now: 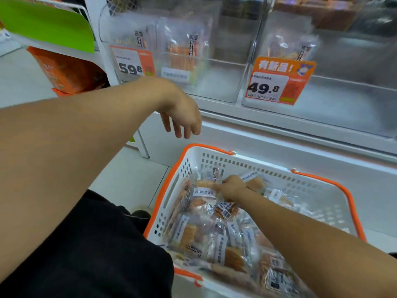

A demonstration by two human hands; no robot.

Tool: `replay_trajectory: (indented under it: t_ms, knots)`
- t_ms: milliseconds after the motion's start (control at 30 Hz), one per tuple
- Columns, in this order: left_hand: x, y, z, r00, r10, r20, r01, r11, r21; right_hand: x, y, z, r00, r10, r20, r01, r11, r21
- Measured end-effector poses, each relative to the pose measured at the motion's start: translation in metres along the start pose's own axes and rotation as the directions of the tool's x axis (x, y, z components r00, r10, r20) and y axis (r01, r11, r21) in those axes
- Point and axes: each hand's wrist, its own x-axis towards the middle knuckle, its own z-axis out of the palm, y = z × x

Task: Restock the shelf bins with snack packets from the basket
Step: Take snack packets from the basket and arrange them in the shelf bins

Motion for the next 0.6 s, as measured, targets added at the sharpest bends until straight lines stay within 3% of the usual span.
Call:
replay_trajectory:
  t_ms: [33,100,200,367,433,500,600]
  knots:
    - [0.000,0.002,-0.001,1.000,0.009,0.004,-0.009,1.000,0.003,0.007,0.002,0.004,0.999,0.032,0.000,-0.032,0.993,0.115]
    - [0.002,0.004,-0.001,1.000,0.025,0.013,-0.025,1.000,0.009,0.021,0.005,0.011,0.999,0.031,0.009,-0.032,0.985,0.167]
    - [0.006,0.005,-0.003,0.999,0.034,0.011,-0.035,0.999,0.014,0.017,-0.006,0.012,1.000,-0.018,-0.022,0.021,0.991,0.131]
    - [0.007,-0.003,-0.011,0.999,0.032,-0.001,-0.032,0.999,0.033,-0.015,-0.039,-0.041,0.935,-0.293,-0.199,0.293,0.956,-0.031]
    - [0.005,-0.007,-0.013,1.000,0.014,0.015,-0.014,0.999,0.033,-0.034,-0.051,-0.070,0.870,-0.430,-0.240,0.441,0.897,-0.010]
    - [0.001,-0.011,-0.017,1.000,0.023,0.021,-0.022,0.999,-0.043,-0.059,-0.070,-0.097,0.801,-0.539,-0.260,0.582,0.802,0.134]
    - [-0.005,-0.018,-0.027,0.976,0.156,-0.153,-0.200,0.919,-0.339,-0.098,-0.110,-0.129,0.693,-0.631,-0.349,0.721,0.606,0.336]
